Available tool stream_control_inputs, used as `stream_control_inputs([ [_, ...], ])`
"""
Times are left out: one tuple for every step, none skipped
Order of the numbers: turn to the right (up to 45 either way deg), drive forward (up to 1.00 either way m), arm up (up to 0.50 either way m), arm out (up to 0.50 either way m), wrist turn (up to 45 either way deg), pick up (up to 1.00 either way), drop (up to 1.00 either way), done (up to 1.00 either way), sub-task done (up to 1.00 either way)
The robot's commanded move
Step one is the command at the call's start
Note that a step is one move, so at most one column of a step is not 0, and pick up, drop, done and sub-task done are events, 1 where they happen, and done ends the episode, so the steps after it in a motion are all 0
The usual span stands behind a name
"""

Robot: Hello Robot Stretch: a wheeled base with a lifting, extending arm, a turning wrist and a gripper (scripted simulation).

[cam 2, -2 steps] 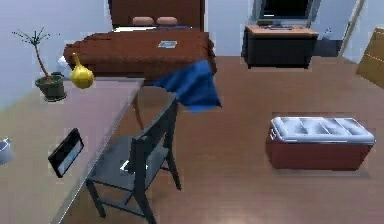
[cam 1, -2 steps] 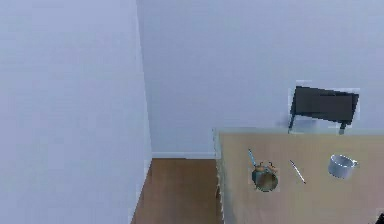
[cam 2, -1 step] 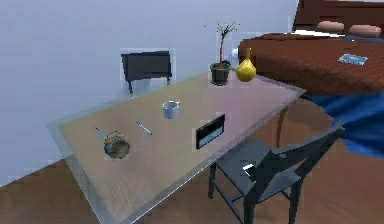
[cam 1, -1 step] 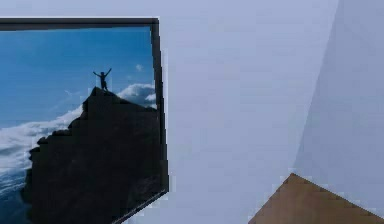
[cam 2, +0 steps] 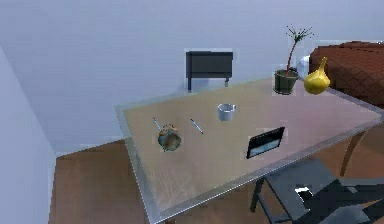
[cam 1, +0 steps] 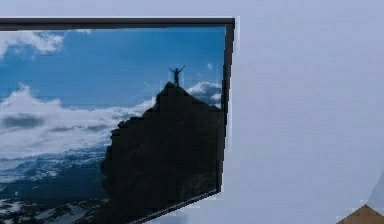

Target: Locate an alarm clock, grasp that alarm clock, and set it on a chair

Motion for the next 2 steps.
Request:
stream_control_inputs([
  [0.0, 0.0, 0.5, 0.0, 0.0, 0.0, 0.0, 0.0, 0.0],
  [0.0, 0.0, 0.3, 0.0, 0.0, 0.0, 0.0, 0.0, 0.0],
])
